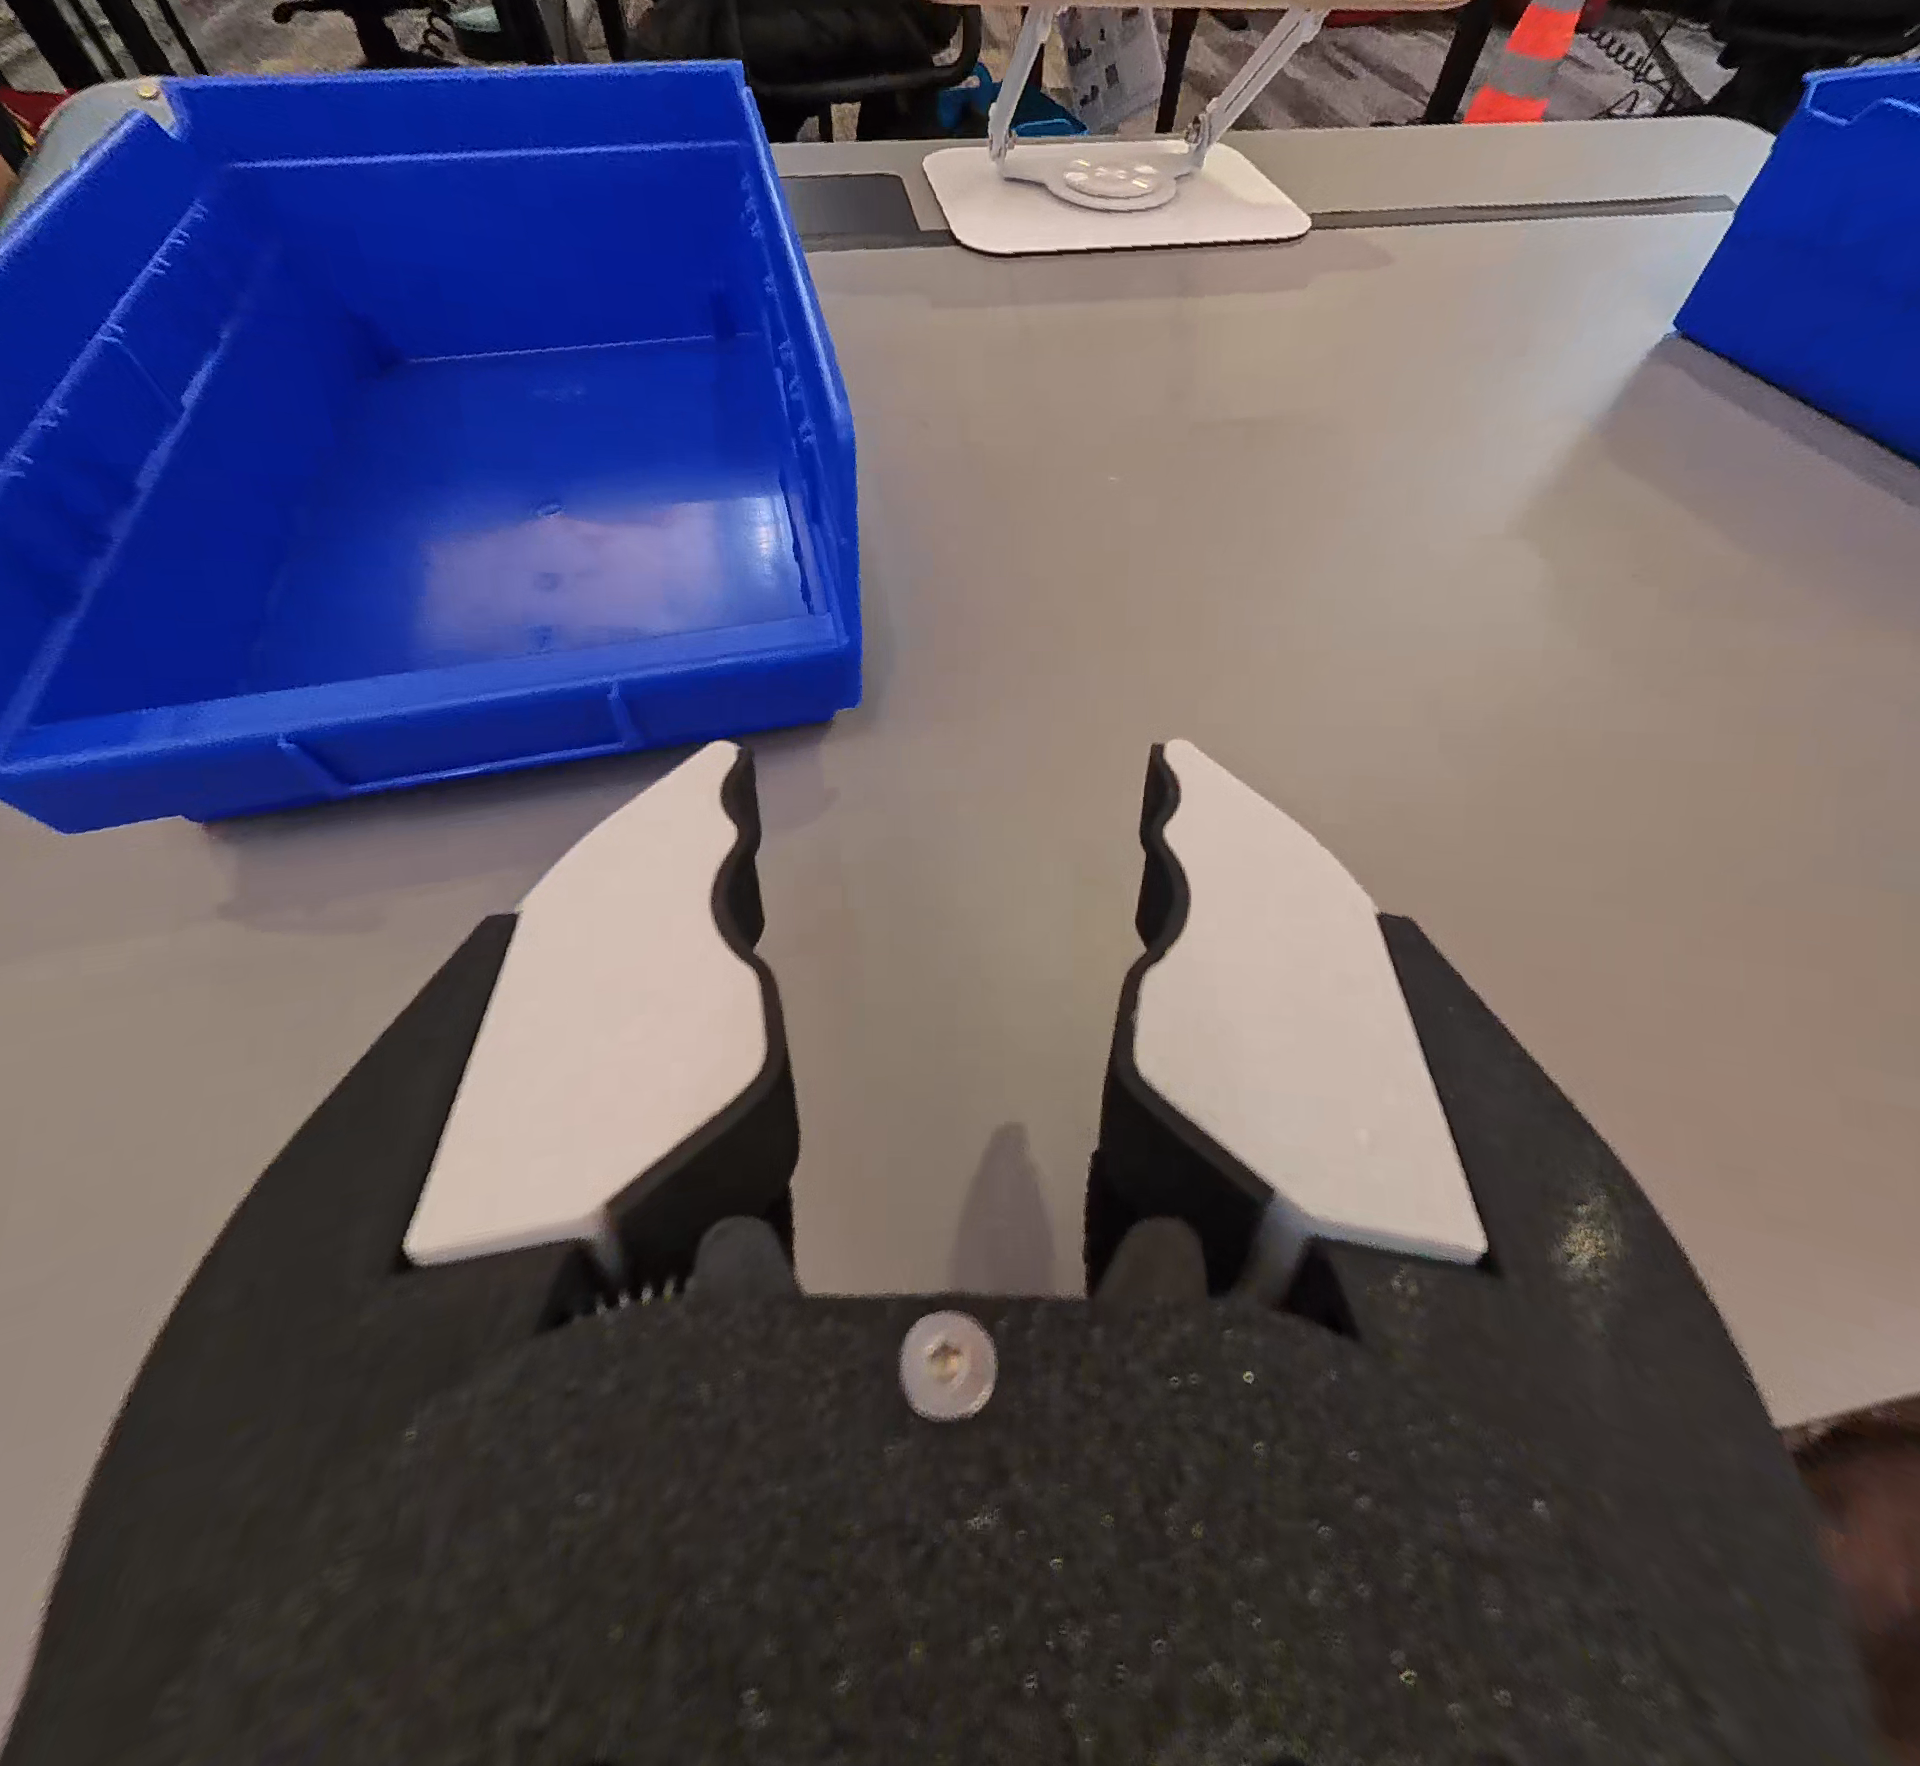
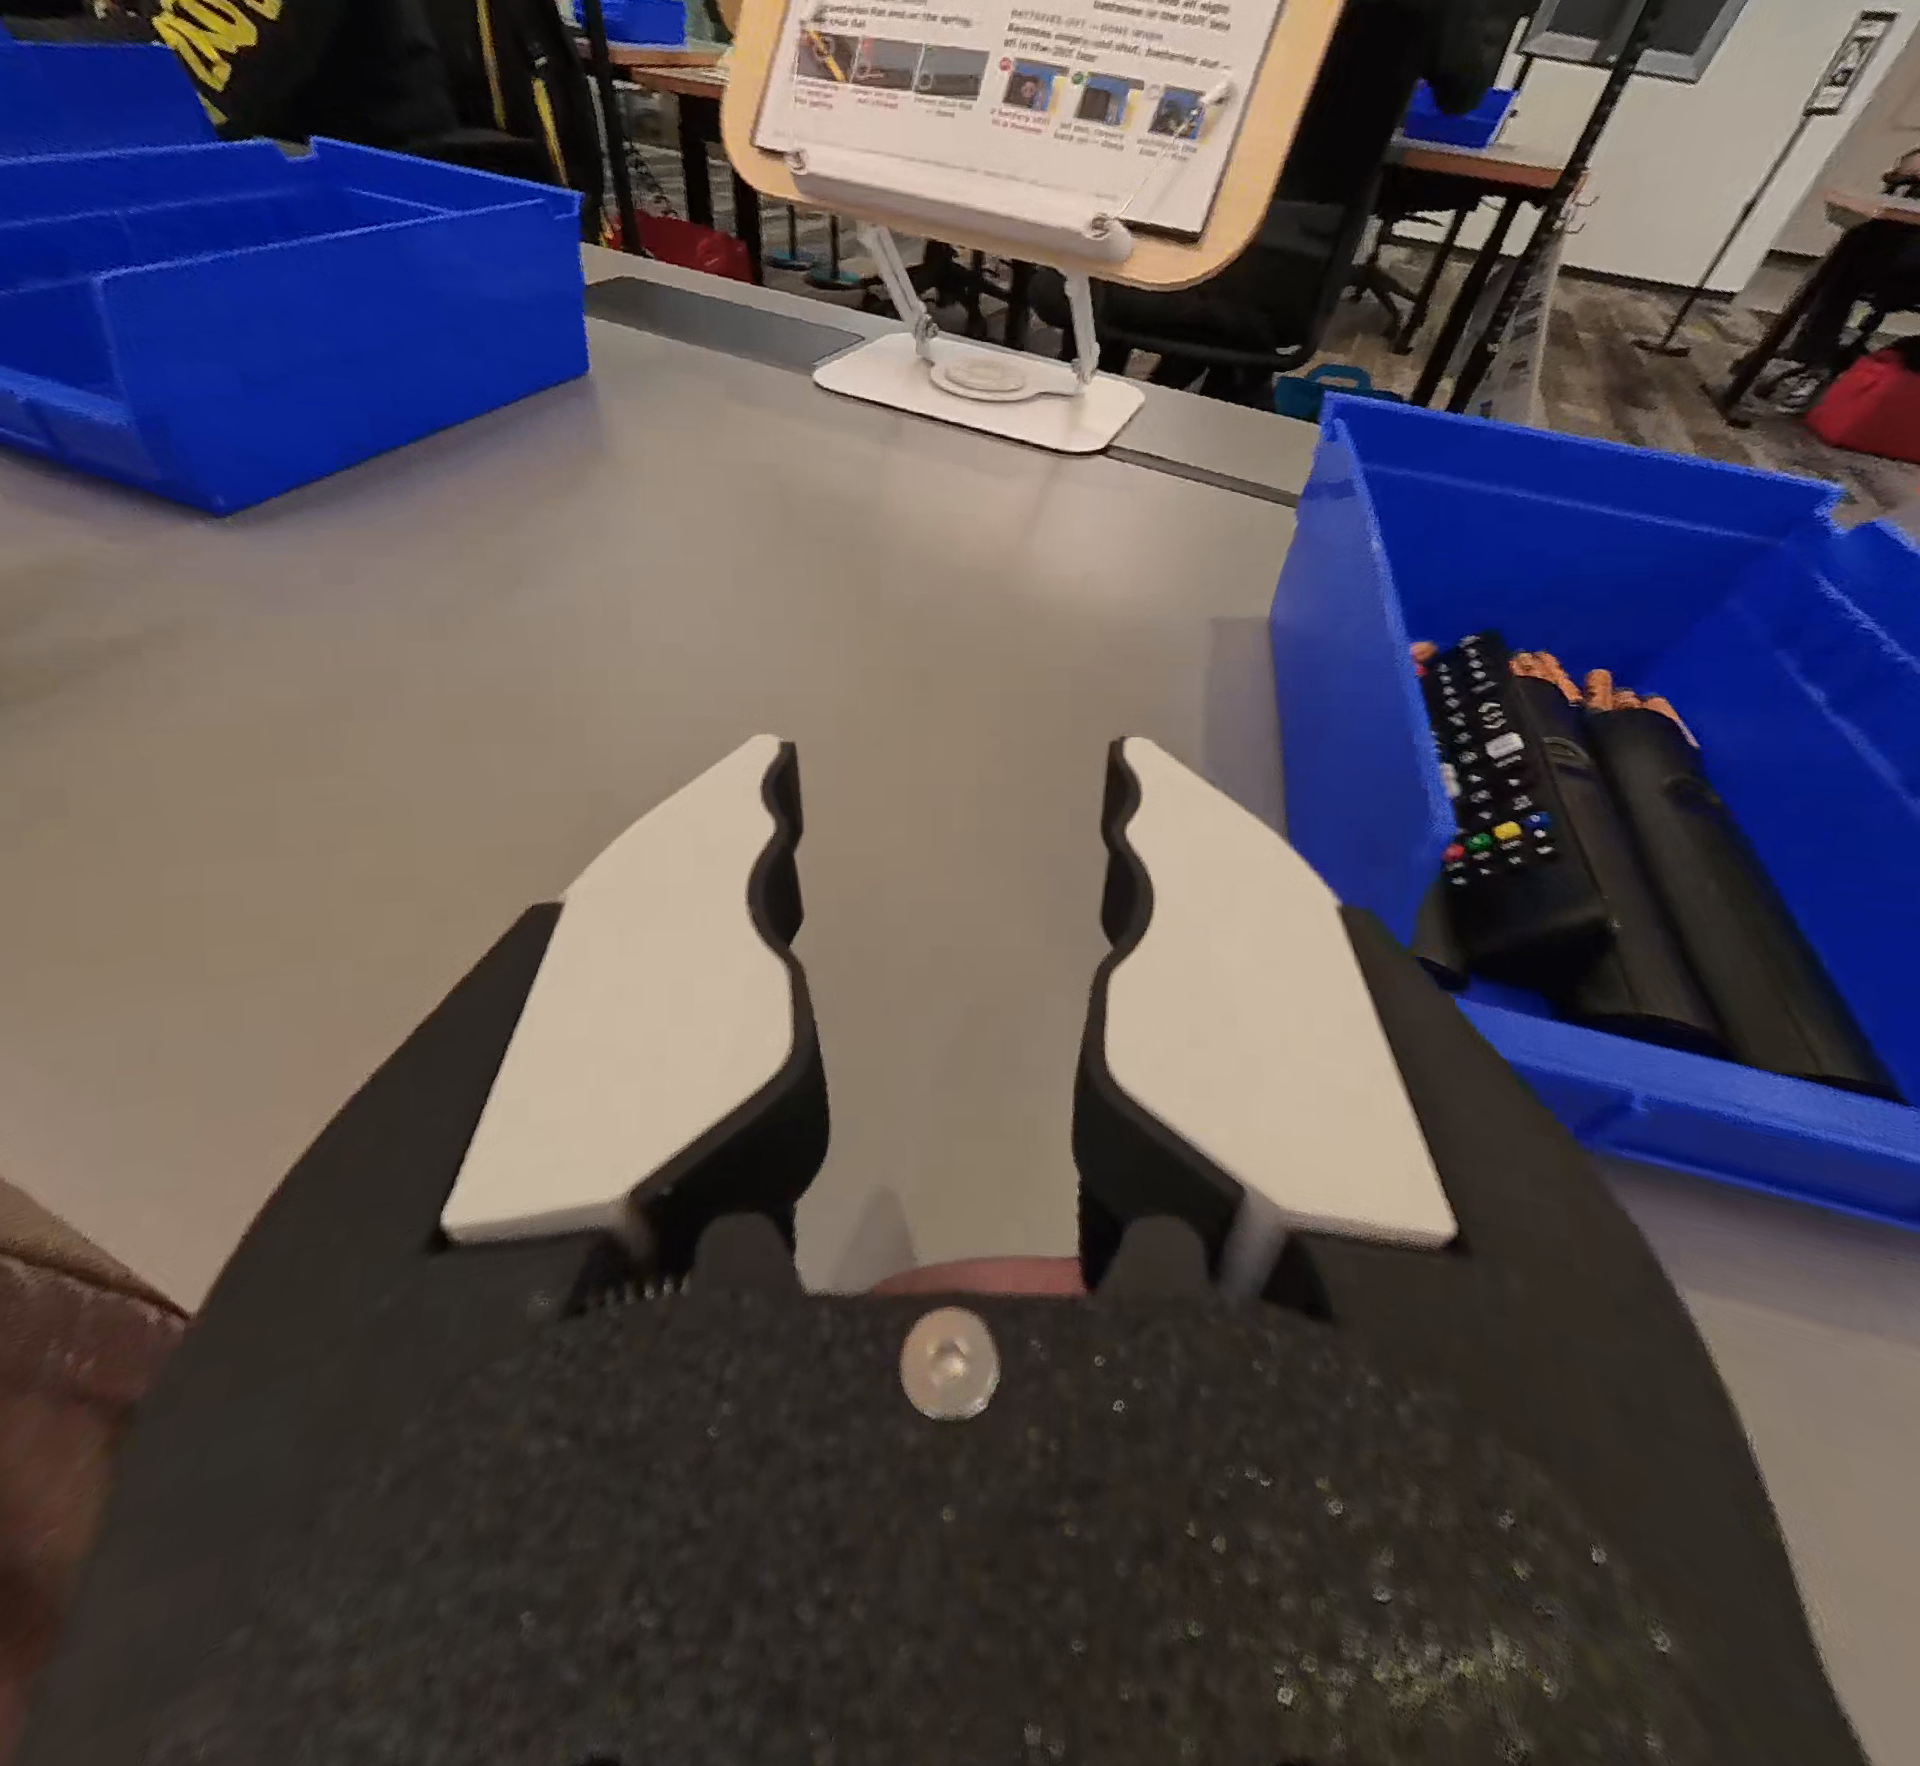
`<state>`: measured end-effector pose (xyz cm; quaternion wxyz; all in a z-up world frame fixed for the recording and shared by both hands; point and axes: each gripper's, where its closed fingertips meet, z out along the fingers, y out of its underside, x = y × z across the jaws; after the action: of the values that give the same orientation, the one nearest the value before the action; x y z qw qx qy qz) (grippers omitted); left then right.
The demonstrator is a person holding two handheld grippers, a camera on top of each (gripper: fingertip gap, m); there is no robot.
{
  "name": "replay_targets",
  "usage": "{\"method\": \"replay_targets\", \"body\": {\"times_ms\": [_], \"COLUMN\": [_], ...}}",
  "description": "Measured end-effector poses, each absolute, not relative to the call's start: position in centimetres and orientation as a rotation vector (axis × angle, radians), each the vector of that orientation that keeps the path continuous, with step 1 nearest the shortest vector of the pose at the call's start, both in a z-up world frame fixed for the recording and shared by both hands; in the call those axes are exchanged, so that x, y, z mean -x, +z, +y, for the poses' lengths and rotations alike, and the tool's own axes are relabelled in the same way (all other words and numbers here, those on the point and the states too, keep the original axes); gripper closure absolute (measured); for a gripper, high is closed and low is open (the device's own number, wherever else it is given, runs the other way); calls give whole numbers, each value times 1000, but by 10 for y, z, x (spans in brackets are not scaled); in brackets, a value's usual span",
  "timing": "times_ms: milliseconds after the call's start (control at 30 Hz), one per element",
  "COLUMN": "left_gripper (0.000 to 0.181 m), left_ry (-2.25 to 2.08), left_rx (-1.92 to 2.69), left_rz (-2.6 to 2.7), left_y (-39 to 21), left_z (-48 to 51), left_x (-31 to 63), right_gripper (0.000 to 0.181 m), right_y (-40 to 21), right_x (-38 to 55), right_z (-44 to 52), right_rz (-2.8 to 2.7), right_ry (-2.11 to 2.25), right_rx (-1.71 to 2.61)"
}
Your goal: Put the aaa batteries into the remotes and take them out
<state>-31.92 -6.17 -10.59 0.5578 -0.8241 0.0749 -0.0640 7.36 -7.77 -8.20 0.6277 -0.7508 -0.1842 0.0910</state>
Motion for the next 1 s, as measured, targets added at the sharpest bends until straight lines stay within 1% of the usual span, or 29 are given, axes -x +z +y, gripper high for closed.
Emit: {"method": "replay_targets", "body": {"times_ms": [133,233,367,433,533,667,767,867,900,933,1000], "left_gripper": [109,109,108,108,103,98,98,100,104,112,135], "left_ry": [-178,-170,-172,-257,-471,-710,-650,-570,-561,-557,-600], "left_rx": [1963,1980,1984,1963,1910,1813,1801,1833,1850,1874,1910], "left_rz": [197,234,289,319,479,763,868,839,791,734,608], "left_y": [-113,-119,-123,-118,-108,-96,-107,-121,-123,-123,-120], "left_z": [-61,-59,-60,-63,-71,-86,-73,-43,-33,-23,-7], "left_x": [310,302,286,262,176,3,-109,-176,-185,-189,-185], "right_gripper": [126,118,119,119,120,120,119,119,119,119,118], "right_y": [-82,-90,-85,-84,-80,-66,-66,-72,-74,-76,-78], "right_x": [-103,-131,-139,-143,-157,-214,-268,-300,-305,-309,-309], "right_z": [-71,-67,-68,-69,-73,-82,-90,-97,-98,-99,-97], "right_rz": [-328,-251,-234,-246,-229,-94,36,142,165,181,186], "right_ry": [151,69,73,30,-3,-63,-113,-110,-105,-104,-92], "right_rx": [1735,1790,1778,1781,1775,1764,1774,1773,1777,1781,1784]}}
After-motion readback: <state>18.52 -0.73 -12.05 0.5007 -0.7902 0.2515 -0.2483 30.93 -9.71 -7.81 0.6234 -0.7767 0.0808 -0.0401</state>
